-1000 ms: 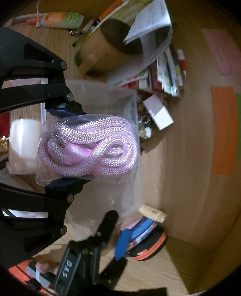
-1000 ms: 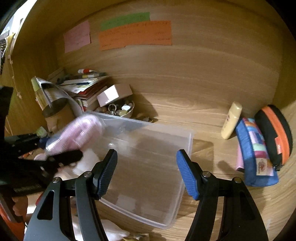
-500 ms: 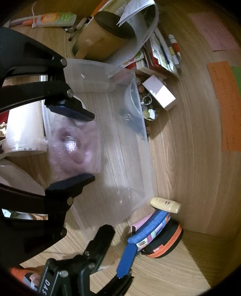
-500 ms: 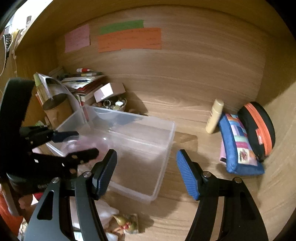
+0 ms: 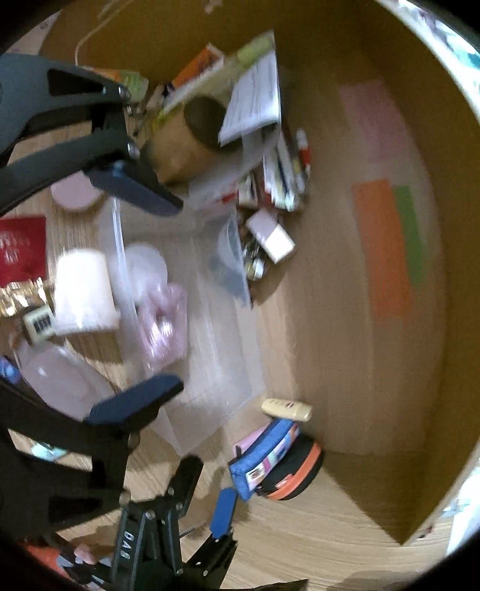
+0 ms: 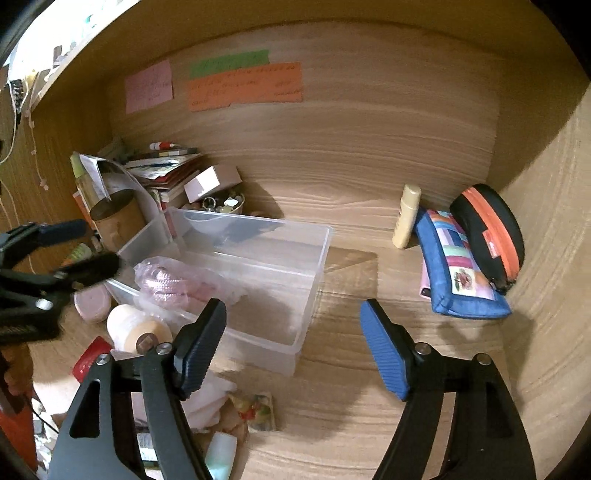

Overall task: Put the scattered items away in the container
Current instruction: 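Lower the bagged rope into the clear box and open the left gripper, then grasp the pink round container with the left gripper and lift it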

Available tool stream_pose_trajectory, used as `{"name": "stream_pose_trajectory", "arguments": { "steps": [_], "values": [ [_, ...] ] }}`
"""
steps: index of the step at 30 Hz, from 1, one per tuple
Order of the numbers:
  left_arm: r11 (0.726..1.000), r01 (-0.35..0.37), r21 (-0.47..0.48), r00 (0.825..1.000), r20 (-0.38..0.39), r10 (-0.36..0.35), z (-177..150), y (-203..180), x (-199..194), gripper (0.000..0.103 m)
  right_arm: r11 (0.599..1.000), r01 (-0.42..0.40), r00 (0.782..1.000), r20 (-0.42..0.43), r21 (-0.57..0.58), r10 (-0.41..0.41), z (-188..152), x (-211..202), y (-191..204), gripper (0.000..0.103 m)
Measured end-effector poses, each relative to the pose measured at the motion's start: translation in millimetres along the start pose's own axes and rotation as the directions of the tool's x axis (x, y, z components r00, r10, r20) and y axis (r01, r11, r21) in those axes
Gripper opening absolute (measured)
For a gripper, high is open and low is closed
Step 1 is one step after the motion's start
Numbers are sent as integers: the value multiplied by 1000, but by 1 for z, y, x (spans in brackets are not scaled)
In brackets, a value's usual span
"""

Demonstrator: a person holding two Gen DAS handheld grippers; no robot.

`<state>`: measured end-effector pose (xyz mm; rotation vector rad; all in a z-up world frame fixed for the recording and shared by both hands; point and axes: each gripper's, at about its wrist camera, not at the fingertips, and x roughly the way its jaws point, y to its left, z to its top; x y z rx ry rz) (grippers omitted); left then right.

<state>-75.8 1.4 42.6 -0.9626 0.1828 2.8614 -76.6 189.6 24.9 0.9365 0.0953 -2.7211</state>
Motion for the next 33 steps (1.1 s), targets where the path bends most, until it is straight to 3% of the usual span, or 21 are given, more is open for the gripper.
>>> {"name": "stream_pose_trajectory", "arguments": {
  "steps": [5,14,19,26,28,33],
  "values": [
    [997,-78,-27,997,12,78,-16,37,-22,94,1000,3,1000,2,13,-3,-9,-11,-1,80],
    [977,-182,-114,979,-111,170,-75,99,-22,94,1000,16,996,-86,12,-15,-42,0,3,80],
    [979,-156,-134,976,-174,132,-97,107,-12,94,1000,0,989,-145,12,2,-61,12,4,80],
    [980,-149,-135,955,-276,107,-107,104,34,94,998,-54,978,-202,-15,50,-75,31,11,80],
    [981,-139,-138,953,-288,95,-108,103,41,94,998,-58,977,-206,-24,52,-76,34,13,75],
    [982,-129,-140,946,-313,80,-109,101,57,94,996,-79,968,-240,-40,67,-76,46,17,53]
  ]
}}
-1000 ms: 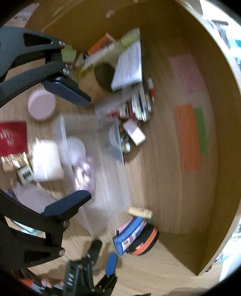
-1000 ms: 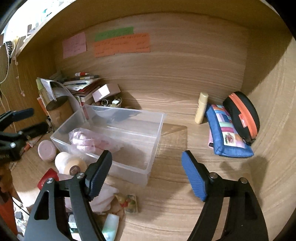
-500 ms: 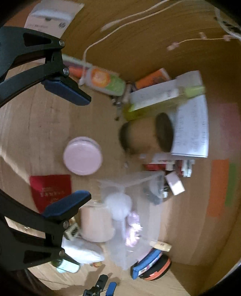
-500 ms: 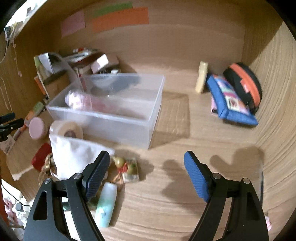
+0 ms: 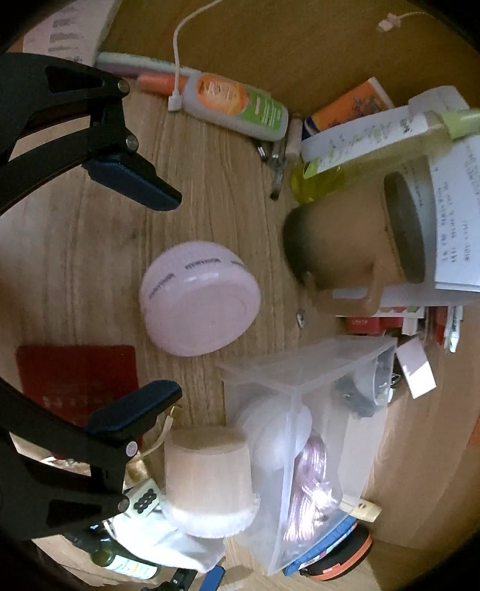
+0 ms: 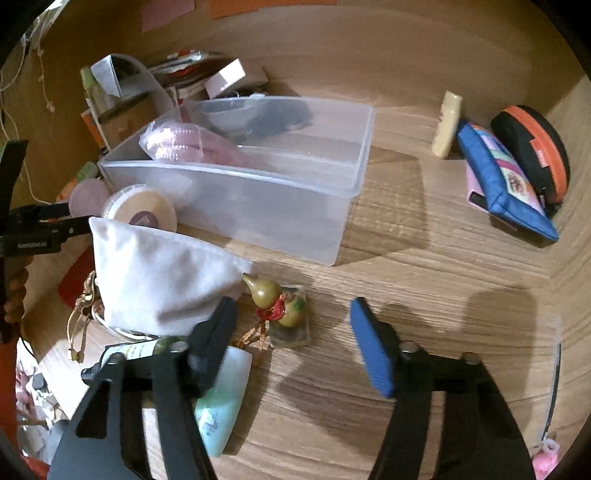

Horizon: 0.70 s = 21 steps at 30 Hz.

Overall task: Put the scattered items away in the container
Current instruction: 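Grasp the pink round container with the left gripper and lift it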

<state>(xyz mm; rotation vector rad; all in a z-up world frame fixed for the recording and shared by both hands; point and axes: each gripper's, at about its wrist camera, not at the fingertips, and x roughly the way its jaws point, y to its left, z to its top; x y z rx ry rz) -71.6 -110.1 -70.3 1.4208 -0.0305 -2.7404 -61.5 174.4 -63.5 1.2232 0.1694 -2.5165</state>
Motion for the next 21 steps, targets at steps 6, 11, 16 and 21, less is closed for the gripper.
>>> {"name": "stream_pose_trajectory", "arguments": {
  "steps": [6,11,16,21],
  "values": [
    [999,26,-42,999,-23,-27,3,7,12,94,999,-26,999,-36,20,26,2,12,-3,30],
    [999,33,-40,999,-10,-33,1,7,10,69,999,-19,1000,-22,30,19,1,12,-4,22],
    [998,34,-48,999,4,-34,-3,7,6,65,997,-30,999,15,65,29,4,4,-8,22],
    [997,39,-59,999,36,-37,-6,7,-12,65,997,-22,998,61,72,18,12,-15,-9,22]
  ]
}}
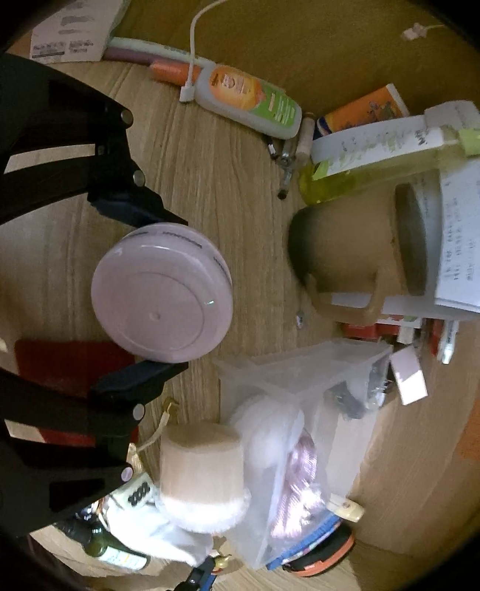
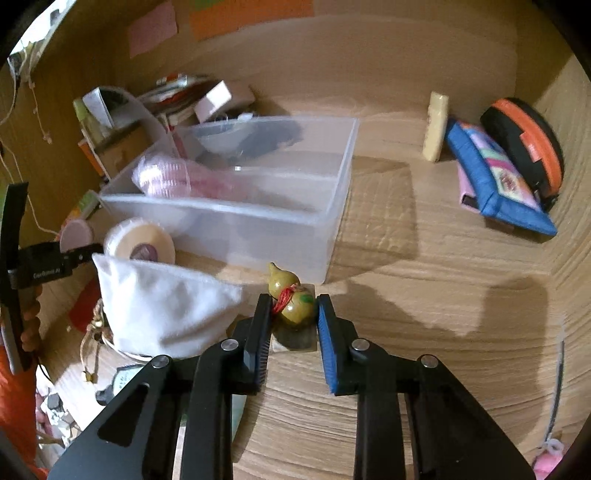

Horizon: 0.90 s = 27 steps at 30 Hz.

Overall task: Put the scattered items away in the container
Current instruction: 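Grasp the pink round container with the left gripper and lift it, then lower the pink container into the clear box and open the left gripper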

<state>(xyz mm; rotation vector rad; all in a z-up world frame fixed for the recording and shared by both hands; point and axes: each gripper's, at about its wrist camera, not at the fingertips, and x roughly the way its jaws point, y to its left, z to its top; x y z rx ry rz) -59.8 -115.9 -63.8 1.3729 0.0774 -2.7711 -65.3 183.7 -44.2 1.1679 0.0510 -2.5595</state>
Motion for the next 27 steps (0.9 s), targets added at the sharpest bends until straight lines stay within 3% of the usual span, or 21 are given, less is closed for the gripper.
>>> {"name": "stream_pose_trajectory", "arguments": {
  "steps": [15,16,17,21,27],
  "values": [
    [999,47,26,981,186,-51,26,-17,-74,65,997,68,981,183,-31,-61,54,-54,-2,22],
    [998,52,30,980,192,-57,28,-19,-76,65,996,79,977,201,-40,-69,60,-57,-1,19],
    [998,56,32,978,198,-61,30,-21,-78,65,995,89,973,217,-42,-78,65,-60,-1,7],
    [996,74,54,971,226,-84,44,-28,-85,65,995,80,966,251,-55,-64,89,-68,0,8],
    [992,94,85,970,216,-111,57,-43,-73,65,997,60,980,193,-58,-48,87,-45,-5,8]
  ]
}}
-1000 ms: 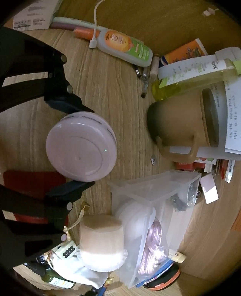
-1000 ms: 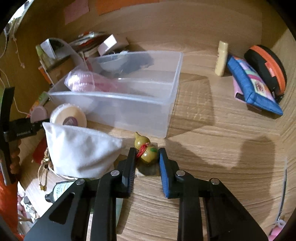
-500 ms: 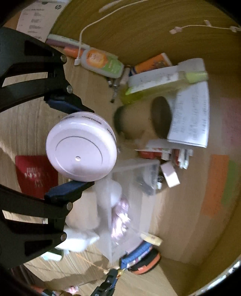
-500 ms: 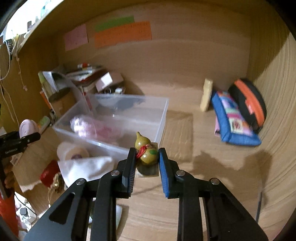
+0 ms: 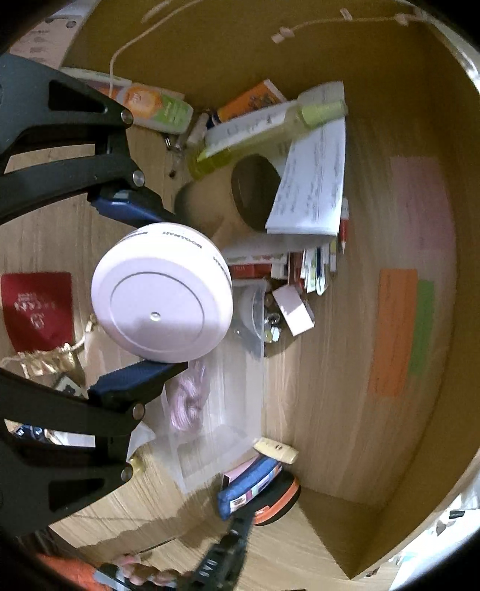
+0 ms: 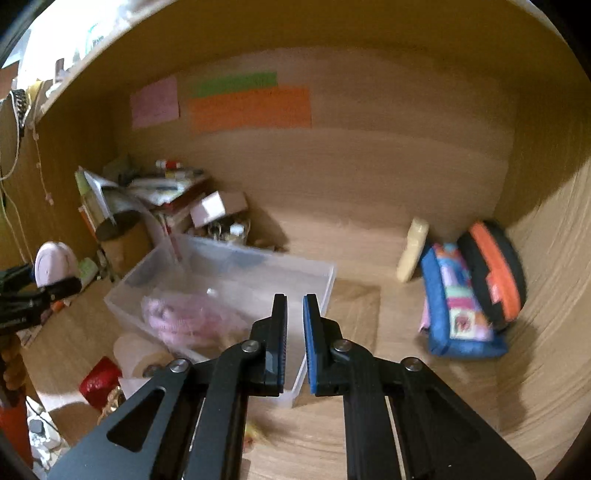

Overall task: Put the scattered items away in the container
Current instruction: 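Lower the pink container into the clear box and open the left gripper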

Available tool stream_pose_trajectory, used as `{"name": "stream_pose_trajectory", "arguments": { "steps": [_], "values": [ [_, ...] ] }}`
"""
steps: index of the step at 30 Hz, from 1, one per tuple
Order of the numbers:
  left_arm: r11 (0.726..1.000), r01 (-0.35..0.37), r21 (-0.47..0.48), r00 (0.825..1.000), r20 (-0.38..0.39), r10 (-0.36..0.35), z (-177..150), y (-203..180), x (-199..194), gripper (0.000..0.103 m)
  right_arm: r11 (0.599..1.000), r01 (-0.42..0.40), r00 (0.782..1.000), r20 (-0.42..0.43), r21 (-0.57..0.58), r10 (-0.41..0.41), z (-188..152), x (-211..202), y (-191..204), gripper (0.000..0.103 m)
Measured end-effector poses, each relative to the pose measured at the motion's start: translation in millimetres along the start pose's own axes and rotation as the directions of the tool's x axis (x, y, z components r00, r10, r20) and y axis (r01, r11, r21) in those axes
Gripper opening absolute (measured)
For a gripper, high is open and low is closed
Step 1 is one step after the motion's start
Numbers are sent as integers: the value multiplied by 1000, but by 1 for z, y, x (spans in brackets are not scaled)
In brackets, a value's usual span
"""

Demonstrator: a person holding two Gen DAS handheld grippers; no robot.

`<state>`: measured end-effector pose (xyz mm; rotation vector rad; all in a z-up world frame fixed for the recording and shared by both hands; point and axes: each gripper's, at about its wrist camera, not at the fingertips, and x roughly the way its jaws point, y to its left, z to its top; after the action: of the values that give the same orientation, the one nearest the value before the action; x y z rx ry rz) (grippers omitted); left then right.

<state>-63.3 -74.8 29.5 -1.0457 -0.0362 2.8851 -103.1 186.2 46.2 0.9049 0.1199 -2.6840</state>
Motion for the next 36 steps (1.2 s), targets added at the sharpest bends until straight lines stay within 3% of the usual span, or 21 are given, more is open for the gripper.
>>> {"name": "stream_pose_trajectory", "arguments": {
  "steps": [7,22,26,30,32,36],
  "values": [
    [999,17,29,998,-54,-15,9,-16,32,65,999,-32,994,-104,41,36,-32,22,-12,8],
    [998,49,48,985,-170,-41,12,-38,92,65,995,-98,985,-143,15,99,-56,19,-7,16],
    [997,58,50,978,-201,-47,10,-39,100,65,994,-107,983,-149,23,109,-57,17,-7,16],
    [992,128,15,961,-251,-120,10,-37,103,65,994,-109,981,-161,25,111,-60,18,-7,22],
    [992,122,25,964,-241,-113,11,-39,98,65,994,-107,981,-162,25,110,-61,18,-6,30],
    [993,115,33,973,-206,-106,13,-38,81,71,994,-109,981,-157,25,111,-62,15,-3,34]
  ]
}}
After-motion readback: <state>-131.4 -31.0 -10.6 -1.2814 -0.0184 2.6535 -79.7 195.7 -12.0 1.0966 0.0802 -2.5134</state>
